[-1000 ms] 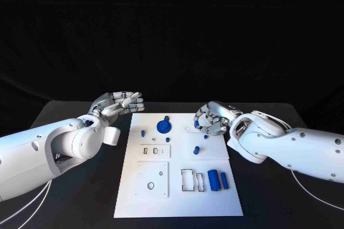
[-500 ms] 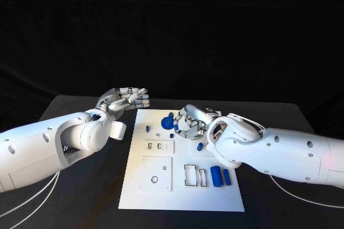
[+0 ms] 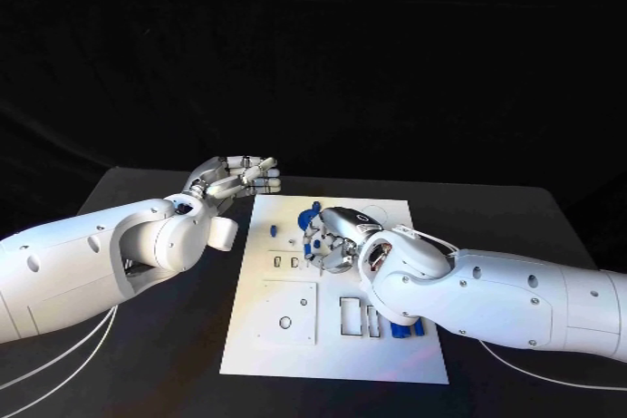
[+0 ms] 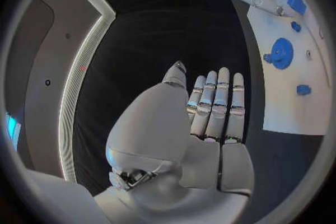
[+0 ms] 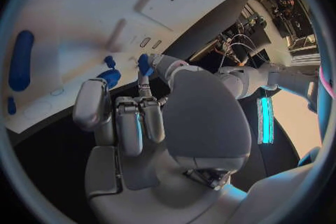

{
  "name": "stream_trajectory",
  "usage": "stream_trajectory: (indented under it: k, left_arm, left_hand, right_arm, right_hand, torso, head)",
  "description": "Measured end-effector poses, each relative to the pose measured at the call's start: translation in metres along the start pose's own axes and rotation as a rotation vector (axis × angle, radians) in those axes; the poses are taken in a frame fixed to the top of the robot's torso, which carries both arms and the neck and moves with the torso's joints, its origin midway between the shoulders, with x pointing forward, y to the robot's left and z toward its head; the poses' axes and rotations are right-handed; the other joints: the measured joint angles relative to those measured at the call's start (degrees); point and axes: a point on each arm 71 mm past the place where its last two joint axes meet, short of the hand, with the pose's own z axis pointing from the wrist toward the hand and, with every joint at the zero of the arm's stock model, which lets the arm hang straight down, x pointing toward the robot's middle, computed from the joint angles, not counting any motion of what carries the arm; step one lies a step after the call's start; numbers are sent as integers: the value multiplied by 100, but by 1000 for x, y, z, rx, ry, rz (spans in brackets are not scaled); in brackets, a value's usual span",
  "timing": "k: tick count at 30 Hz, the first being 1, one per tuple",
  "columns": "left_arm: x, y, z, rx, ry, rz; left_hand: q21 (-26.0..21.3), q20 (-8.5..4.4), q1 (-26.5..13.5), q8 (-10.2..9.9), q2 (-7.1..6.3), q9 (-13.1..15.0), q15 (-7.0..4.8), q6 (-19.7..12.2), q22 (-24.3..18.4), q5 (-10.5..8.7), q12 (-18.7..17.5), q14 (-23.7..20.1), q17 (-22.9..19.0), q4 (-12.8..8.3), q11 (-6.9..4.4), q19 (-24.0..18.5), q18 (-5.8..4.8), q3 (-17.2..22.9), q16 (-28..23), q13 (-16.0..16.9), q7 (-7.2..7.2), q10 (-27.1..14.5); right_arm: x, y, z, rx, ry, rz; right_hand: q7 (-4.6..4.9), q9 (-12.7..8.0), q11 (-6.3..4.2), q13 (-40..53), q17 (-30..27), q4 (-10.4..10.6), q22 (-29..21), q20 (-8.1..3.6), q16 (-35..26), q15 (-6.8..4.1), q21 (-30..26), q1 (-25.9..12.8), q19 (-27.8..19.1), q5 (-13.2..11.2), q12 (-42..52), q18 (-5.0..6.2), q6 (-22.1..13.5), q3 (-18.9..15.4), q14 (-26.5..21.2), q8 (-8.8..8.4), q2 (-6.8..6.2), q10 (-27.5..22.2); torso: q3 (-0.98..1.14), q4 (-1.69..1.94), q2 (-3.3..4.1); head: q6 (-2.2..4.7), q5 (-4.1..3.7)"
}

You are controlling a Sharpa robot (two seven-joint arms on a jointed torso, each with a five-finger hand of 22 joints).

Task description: Assemble the parts on the task board

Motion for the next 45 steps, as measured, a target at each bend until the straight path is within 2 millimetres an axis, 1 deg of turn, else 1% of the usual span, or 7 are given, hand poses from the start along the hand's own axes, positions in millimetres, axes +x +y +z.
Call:
stream_trajectory:
  k: [8, 17, 28, 30, 36, 39, 45]
  left_arm:
    - [0, 0, 0, -2, 1, 0]
    - [0, 0, 0, -3, 2, 0]
    - [1, 1, 0, -9, 19, -4]
    - [1, 1, 0, -10, 22, -5]
    - [1, 1, -1, -12, 26, -5]
    - [1, 1, -1, -12, 28, -5]
    - [1, 1, -1, -14, 29, -4]
  left_hand:
    - [0, 0, 0, 0, 0, -1, 0, 0, 0, 0, 0, 0, 0, 0, 0, 0, 0, 0, 0, 0, 0, 0]
    - [0, 0, 0, 0, 0, -1, 0, 0, -6, 0, 0, 0, -1, 0, 0, 0, 0, 0, 0, -1, 0, 0]
    - [0, 0, 0, 0, 0, 3, 0, 0, -5, 0, 0, 0, 4, 0, 0, 0, 1, 0, -20, -1, 0, 0]
    - [0, 0, 0, 0, 0, 3, 0, 0, -5, 0, 0, 0, 4, 0, 0, 0, 0, 0, -20, -1, 0, 0]
    - [0, 0, -23, 0, 23, 3, 0, 0, -12, 0, -29, 0, 4, 0, 0, 0, 0, 0, -20, -1, 0, 0]
    - [0, 0, -23, 0, 23, 3, 0, 0, -12, 0, -33, 0, 4, 0, 0, 0, 1, 0, -20, -1, 0, 0]
    - [0, 0, -23, 0, 23, 2, 0, 0, -12, 0, -33, 0, 3, 0, 0, 0, 0, 0, -20, -2, 0, 0]
  right_arm:
    - [10, -1, 2, 9, 13, -6]
    - [19, -3, 3, 17, 24, -7]
    - [24, -3, 5, 14, 26, -11]
    - [24, -3, 5, 13, 24, -12]
    - [25, -3, 6, 7, 20, -22]
    - [25, -3, 6, 4, 18, -26]
    - [26, -2, 6, -3, 15, -37]
  right_hand:
    - [0, 18, 0, 0, 0, 0, -1, 0, 0, 0, 0, -25, 0, -1, 0, 0, -3, 0, 0, -16, -26, 0]
    - [-3, 18, 0, 5, 0, 0, 3, 0, 0, 0, 0, -30, 0, -24, 0, 0, -13, -1, 0, -22, -30, 0]
    - [4, 16, 0, 4, 5, 0, 3, 0, 0, 0, 0, -30, -1, -25, 0, 0, -22, -1, 0, 1, -31, 0]
    - [4, 17, 0, 4, 4, 0, 3, 0, 0, 0, 0, -60, -1, -25, 0, 0, -22, -1, 0, 1, -61, 0]
    - [4, 31, 1, 4, 4, 0, 3, 0, 0, 0, 0, -89, -1, -25, 0, 0, -23, -1, 0, 1, -81, 0]
    - [5, 32, 0, 3, 4, 0, 2, 0, 0, 0, 0, -108, -1, -25, 0, 0, -23, -1, 0, 1, -62, 0]
    - [5, 43, 1, 3, 4, 24, 2, 0, 0, 1, -1, -182, -1, -25, -26, 0, -24, -25, 0, 2, -108, 0]
  torso:
    - [12, 3, 2]
    - [14, 3, 3]
    - [9, 3, 4]
    - [8, 3, 4]
    - [5, 10, 3]
    - [5, 13, 2]
    - [5, 13, 3]
  head:
    - [-39, -1]
    - [-53, -12]
    - [-90, -9]
    - [-96, -10]
    - [-104, -10]
    - [-107, -7]
    - [-113, 1]
